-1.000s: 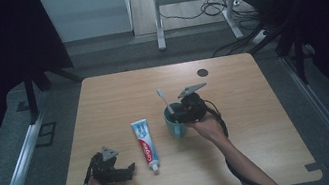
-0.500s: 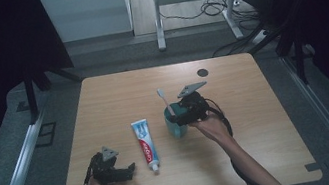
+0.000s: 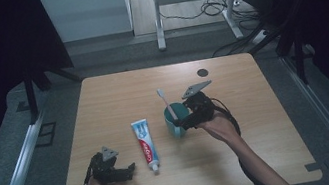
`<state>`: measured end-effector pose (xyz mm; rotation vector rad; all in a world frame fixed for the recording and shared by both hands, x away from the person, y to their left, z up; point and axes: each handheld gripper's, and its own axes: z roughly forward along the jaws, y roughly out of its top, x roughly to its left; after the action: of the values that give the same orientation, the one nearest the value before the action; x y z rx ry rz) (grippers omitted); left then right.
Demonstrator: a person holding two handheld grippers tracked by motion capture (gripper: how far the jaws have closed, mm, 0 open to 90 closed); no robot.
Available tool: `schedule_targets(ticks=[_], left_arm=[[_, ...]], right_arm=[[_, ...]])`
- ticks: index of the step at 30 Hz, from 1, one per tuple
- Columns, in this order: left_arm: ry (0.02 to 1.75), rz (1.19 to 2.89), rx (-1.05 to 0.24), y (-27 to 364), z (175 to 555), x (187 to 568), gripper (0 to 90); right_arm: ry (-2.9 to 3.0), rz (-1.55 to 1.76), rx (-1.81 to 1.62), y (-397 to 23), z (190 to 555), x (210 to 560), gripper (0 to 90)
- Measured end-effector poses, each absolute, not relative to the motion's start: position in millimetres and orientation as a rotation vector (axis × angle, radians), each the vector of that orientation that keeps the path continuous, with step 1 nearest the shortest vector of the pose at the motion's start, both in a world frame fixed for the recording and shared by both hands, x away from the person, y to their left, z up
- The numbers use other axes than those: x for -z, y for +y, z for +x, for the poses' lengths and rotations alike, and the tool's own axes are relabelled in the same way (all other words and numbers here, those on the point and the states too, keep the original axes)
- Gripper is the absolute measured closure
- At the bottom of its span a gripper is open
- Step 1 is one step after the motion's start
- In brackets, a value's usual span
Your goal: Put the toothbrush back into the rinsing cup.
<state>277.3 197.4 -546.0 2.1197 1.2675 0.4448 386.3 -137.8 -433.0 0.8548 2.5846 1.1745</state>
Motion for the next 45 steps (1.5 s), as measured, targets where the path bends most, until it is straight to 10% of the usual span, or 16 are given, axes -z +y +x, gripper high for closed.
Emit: schedule_targets(ticks=[45], left_arm=[[1.271, 2.114, -0.448, 197, 277, 546, 0.0]], right_arm=[[2.456, 0.893, -1.205, -221, 334, 434, 0.0]])
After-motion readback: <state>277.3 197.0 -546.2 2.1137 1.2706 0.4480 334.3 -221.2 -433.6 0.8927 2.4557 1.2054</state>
